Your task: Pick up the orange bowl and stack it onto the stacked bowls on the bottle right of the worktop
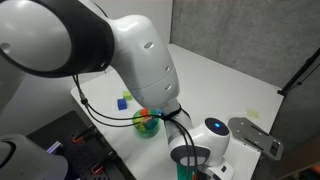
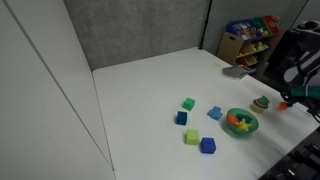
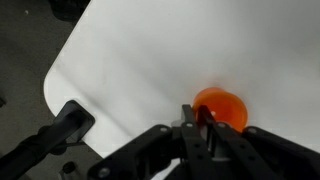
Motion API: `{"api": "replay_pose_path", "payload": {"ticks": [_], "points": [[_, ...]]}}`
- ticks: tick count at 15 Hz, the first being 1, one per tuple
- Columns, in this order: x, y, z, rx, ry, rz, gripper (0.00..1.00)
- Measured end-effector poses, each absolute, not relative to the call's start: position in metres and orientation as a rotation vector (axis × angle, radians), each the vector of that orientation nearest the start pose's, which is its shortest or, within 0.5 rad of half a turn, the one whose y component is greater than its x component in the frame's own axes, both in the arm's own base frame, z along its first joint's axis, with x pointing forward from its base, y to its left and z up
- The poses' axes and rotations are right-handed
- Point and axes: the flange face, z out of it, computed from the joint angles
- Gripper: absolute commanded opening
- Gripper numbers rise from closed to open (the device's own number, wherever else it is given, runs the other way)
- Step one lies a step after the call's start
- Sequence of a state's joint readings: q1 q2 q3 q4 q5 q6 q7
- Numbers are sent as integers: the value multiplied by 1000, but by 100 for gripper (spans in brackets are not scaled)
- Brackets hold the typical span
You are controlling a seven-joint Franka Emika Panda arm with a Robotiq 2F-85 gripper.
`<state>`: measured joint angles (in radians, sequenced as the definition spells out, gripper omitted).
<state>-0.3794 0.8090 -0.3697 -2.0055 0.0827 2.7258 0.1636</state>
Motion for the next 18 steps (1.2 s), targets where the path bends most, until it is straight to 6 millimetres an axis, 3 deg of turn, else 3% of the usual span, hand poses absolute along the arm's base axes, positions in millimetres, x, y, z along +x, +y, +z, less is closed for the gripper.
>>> {"api": "replay_pose_path", "payload": {"ticks": [8, 12, 18], "points": [[445, -402, 125, -3025, 1426, -3, 4], [460, -384, 143, -3025, 1377, -52, 4], [470, -348, 148, -3012, 1306, -46, 4]]}}
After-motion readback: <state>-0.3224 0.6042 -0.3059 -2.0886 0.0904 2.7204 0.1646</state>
